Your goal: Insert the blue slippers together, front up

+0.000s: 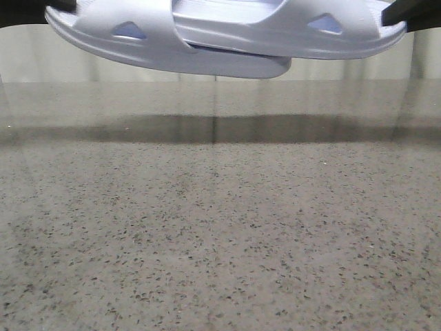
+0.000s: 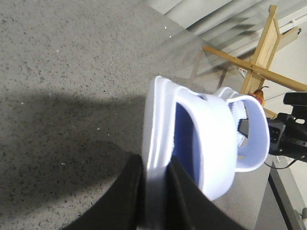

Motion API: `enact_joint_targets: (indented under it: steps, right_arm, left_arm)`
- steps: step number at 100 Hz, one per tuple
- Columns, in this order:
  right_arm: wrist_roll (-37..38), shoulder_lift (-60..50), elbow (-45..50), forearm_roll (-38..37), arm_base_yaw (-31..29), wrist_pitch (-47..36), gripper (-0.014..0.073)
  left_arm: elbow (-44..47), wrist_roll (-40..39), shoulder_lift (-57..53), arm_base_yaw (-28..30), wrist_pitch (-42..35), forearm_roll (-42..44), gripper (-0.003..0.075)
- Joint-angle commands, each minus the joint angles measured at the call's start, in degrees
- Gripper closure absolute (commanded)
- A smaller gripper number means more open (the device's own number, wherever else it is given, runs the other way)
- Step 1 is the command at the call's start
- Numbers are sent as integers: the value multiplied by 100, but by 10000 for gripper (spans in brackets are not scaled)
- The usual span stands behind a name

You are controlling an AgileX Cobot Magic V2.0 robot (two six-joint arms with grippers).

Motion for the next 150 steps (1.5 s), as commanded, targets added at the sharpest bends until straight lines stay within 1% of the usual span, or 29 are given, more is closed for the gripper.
enact_joint_targets:
  steps: [1, 22, 51, 69, 74, 89, 96, 108, 114, 128, 137, 150]
  right_arm:
    - [-263, 34, -192, 671, 218, 207, 701]
    - [-612, 523, -201, 1033, 666, 385, 701]
    - [-647, 902, -663, 1048, 1213, 417, 701]
    - [-647, 981, -971, 920, 1290, 551, 697]
    - [-647, 981, -983, 894, 1221, 671, 672]
    - [-551, 970, -983, 828, 772, 1153, 501]
    - [-527, 970, -983, 828, 493, 1525, 452]
    - [-527, 947, -983, 828, 18, 2067, 448]
    - [-404, 864, -983, 703, -206, 2066, 448]
    - [-388, 620, -983, 590, -628, 2066, 448]
    - [-375, 496, -983, 577, -752, 2066, 448]
    - [-337, 369, -983, 566, -762, 2066, 449]
  left_arm:
    - [-170, -44, -260, -108, 614, -664, 704]
    - [-170, -44, -260, -118, 614, -664, 704]
    - [-170, -44, -260, -118, 614, -600, 704]
    - [-175, -44, -260, -118, 614, -588, 704]
    - [-175, -44, -286, -107, 614, -585, 704]
    - [-262, -82, -374, -43, 614, -543, 704]
    - [-294, -96, -433, 19, 614, -535, 704]
    - [-294, -103, -476, 137, 614, -489, 704]
    - [-294, -188, -476, 221, 614, -463, 704]
    - [-294, -198, -476, 247, 600, -407, 704]
    - [-294, -198, -476, 247, 361, -149, 704]
    - [-174, -198, -448, 247, -44, 227, 704]
